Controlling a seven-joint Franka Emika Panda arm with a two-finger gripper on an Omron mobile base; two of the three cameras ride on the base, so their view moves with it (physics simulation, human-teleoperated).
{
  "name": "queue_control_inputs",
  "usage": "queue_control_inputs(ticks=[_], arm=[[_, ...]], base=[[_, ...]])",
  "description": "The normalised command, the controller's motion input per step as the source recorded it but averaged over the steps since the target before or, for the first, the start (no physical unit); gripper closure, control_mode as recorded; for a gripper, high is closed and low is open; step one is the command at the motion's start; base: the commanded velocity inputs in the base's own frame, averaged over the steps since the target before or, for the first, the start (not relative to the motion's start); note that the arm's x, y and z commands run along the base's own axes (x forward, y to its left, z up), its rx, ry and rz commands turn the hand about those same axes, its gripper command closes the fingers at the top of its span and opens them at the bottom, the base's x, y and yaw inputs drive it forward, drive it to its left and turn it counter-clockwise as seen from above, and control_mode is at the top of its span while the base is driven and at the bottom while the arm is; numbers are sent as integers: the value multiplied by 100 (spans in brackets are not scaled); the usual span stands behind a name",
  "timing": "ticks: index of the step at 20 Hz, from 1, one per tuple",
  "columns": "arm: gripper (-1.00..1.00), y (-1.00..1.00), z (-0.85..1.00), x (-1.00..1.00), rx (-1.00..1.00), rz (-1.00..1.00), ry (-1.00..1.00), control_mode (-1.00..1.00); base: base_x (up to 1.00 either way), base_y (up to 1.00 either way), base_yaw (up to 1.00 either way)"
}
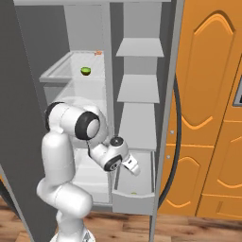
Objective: Take the pear and kiwi from the fridge shelf and place them in the freezer drawer to begin freezing them.
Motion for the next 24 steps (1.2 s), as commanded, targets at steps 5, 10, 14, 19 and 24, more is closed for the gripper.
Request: queue_control_inputs(ticks=[5,10,14,19,24], arm=[[-100,31,100,-82,0,7,-43,-100],[-100,30,100,-90,-1,13,-37,-100],[-100,17,100,-100,0,20,-23,-100],[-100,31,100,-98,-6,22,-6,-100],[-100,52,100,-49,-19,20,20,-100]], base=[[0,0,0],[0,0,0],[0,0,0],[0,0,0],[0,0,0]])
